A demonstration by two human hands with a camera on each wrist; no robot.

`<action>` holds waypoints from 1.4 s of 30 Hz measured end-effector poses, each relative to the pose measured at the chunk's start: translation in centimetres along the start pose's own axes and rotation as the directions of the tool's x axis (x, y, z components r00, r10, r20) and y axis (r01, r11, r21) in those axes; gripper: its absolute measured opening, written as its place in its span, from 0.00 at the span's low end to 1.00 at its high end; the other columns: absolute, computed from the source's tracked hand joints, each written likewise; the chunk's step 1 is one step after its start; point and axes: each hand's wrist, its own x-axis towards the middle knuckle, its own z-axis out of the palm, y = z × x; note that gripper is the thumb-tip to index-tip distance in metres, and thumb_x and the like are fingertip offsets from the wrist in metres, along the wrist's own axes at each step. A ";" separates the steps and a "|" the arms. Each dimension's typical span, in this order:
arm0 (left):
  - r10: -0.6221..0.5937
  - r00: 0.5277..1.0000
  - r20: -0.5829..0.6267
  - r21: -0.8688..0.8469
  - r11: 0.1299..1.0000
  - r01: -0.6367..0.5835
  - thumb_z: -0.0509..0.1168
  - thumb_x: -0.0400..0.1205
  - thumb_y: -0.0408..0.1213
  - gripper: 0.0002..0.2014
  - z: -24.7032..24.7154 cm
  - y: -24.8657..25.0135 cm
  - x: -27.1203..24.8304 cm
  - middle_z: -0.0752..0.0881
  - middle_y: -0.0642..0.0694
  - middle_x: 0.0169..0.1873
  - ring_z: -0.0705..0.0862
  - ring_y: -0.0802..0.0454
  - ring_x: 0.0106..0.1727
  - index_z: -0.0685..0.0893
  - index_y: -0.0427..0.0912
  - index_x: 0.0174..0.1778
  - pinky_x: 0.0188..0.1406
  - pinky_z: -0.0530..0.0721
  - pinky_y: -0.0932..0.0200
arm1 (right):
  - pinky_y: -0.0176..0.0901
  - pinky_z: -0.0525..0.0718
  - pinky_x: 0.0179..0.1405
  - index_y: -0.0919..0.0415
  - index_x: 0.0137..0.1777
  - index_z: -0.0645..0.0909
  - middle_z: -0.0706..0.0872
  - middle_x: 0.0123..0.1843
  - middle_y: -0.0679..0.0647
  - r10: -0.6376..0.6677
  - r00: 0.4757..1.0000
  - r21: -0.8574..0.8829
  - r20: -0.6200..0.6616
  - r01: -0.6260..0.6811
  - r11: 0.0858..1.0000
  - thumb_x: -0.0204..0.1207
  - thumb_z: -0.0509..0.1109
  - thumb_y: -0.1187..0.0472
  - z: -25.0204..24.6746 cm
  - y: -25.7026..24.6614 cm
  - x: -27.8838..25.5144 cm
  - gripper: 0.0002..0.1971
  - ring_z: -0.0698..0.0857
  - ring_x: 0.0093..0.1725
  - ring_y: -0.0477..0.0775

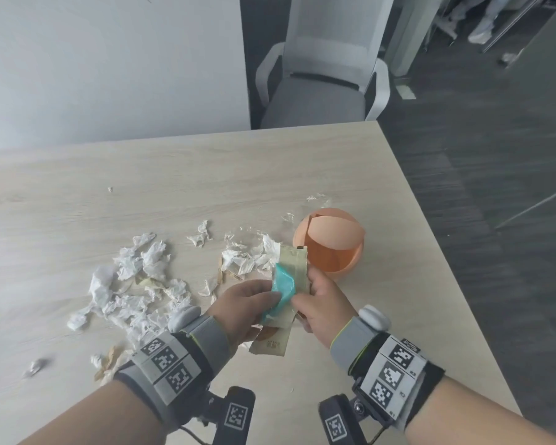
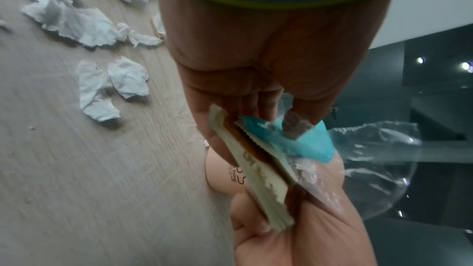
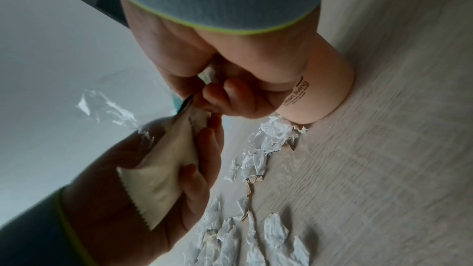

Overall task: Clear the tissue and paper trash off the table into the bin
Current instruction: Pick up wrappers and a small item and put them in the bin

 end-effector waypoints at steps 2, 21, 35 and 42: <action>0.003 1.000 -0.030 -0.014 1.000 -0.003 0.68 0.82 0.29 0.06 0.2 -0.1 -0.1 0.88 0.40 0.35 0.85 0.48 0.30 0.89 0.41 0.42 0.26 0.81 0.58 | 0.40 0.64 0.21 0.47 0.55 0.84 0.76 0.30 0.59 0.011 0.999 0.131 0.051 -0.017 0.991 0.76 0.64 0.64 -0.4 -0.2 -0.3 0.14 0.69 0.23 0.52; -0.030 0.999 0.032 -0.080 0.996 0.033 0.71 0.70 0.44 0.23 2.1 0.8 -0.5 0.86 0.35 0.36 0.83 0.43 0.26 0.84 0.38 0.60 0.18 0.70 0.61 | 0.32 0.75 0.43 0.48 0.47 0.86 0.80 0.42 0.39 -0.520 0.848 -0.370 0.104 0.518 0.771 0.71 0.60 0.72 -3.9 -0.2 -1.1 0.19 0.80 0.43 0.44; 0.074 0.993 0.092 -0.144 0.988 -0.060 0.60 0.80 0.29 0.11 3.6 2.0 0.2 0.89 0.34 0.41 0.85 0.43 0.32 0.86 0.37 0.53 0.17 0.81 0.58 | 0.43 0.75 0.23 0.55 0.43 0.87 0.77 0.25 0.53 -0.175 0.983 0.096 -0.058 0.180 0.979 0.79 0.57 0.76 -4.4 -0.8 -2.2 0.20 0.75 0.24 0.53; 0.039 0.997 0.062 -0.008 0.999 -0.039 0.65 0.83 0.25 0.09 3.6 1.5 0.9 0.91 0.37 0.41 0.89 0.48 0.38 0.85 0.35 0.57 0.23 0.87 0.56 | 0.41 0.78 0.28 0.45 0.45 0.85 0.80 0.29 0.42 -0.247 0.968 -0.108 -0.039 0.242 0.964 0.78 0.59 0.66 -4.8 -1.0 -2.8 0.16 0.77 0.26 0.50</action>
